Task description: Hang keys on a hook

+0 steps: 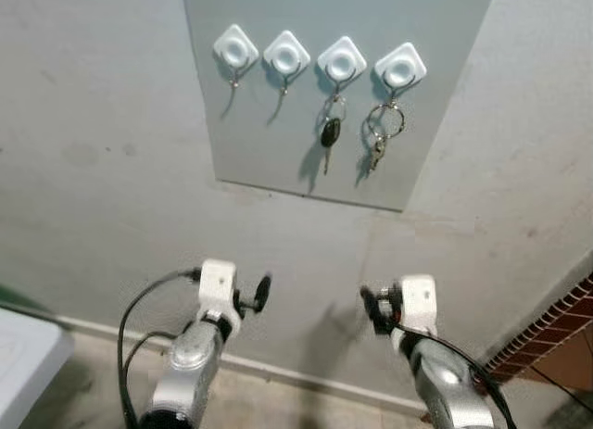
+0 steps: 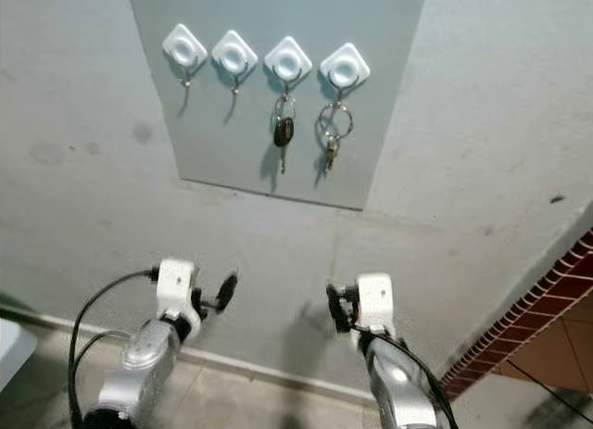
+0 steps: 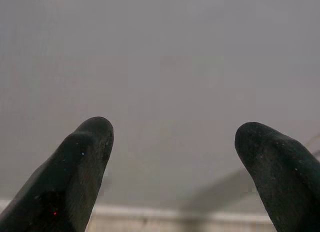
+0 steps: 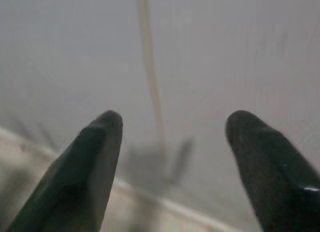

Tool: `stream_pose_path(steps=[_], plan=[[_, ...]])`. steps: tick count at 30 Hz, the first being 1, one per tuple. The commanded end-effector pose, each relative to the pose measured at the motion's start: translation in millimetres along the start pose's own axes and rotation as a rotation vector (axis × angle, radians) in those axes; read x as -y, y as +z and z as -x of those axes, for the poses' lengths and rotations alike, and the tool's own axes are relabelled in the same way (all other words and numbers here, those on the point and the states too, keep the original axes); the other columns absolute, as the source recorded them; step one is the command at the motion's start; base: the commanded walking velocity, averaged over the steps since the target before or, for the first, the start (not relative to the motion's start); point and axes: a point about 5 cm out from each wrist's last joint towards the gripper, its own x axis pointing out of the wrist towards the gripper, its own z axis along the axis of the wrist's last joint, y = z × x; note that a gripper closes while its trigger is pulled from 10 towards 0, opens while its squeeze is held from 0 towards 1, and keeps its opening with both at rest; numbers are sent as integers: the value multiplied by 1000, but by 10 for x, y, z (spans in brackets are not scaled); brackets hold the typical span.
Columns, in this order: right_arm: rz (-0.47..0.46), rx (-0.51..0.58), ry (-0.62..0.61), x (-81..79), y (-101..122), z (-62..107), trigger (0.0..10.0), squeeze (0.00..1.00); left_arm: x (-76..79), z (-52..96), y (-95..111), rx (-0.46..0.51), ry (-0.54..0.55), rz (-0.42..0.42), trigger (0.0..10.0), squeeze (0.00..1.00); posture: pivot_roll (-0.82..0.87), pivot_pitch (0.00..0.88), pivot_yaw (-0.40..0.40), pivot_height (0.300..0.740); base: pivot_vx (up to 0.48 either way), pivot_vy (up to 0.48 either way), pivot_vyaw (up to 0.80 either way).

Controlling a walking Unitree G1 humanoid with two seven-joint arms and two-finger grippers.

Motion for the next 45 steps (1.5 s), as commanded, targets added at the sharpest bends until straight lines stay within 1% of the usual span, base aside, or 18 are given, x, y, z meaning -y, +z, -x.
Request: stream_pose_path(steps=[1,2,3,5,6,7,8,11,12,13,15,16,19,21,26,31,45], plan=[[33,5,-2,4,-9,-18,10000,1000,-41,-27,33,12,18,-26,10000,0,13,0,7,732,0,0,0],[34,-26,-1,18,-76,-5,10000,1000,-46,-16,-9,-2,17,-32,10000,0,15,0,7,732,0,0,0],[56,-82,-4,45,-212,39,10000,0,-61,20,-135,-59,13,-28,10000,0,15,0,9,732,0,0,0],[49,-125,-11,67,-309,75,10000,0,-79,50,-232,-110,19,-27,10000,0,15,0,9,732,0,0,0],[33,-178,-14,86,-417,119,10000,0,-97,77,-308,-152,34,-37,10000,0,12,0,7,732,0,0,0],[33,-178,-14,86,-417,119,10000,0,-97,77,-308,-152,34,-37,10000,0,12,0,7,732,0,0,0],[44,-231,-20,105,-533,177,10000,0,-99,120,-397,-188,22,-22,10000,0,12,0,7,732,0,0,0],[59,-299,-5,102,-707,283,10000,0,-146,245,-598,-272,46,-21,10000,0,9,0,6,732,0,0,0],[39,-308,-6,91,-734,295,10000,0,-156,287,-665,-302,56,-15,10000,0,9,0,6,732,0,0,0],[39,-308,-6,91,-734,295,10000,0,-156,287,-665,-302,56,-15,10000,0,9,0,6,732,0,0,0],[25,-336,-12,86,-799,334,10000,0,-168,363,-772,-347,76,-19,10000,0,5,0,3,732,0,0,0],[25,-336,-12,86,-799,334,10000,0,-168,363,-772,-347,76,-19,10000,0,5,0,3,732,0,0,0],[38,-382,-21,81,-883,386,10000,0,-153,399,-829,-368,89,-4,10000,0,3,0,2,732,0,0,0],[34,-425,-20,76,-964,444,10000,0,-122,431,-882,-391,80,-34,10000,0,3,0,-1,732,0,0,0],[40,-461,-20,86,-1039,508,10000,0,-130,469,-929,-412,94,-27,10000,0,7,0,-6,732,0,0,0],[41,-470,-19,90,-1062,530,10000,0,-145,478,-937,-416,102,-25,10000,0,6,0,-7,732,0,0,0],[33,-470,-21,78,-1065,529,10000,0,-145,428,-879,-399,96,-37,10000,0,-1,0,-3,732,0,0,0]])
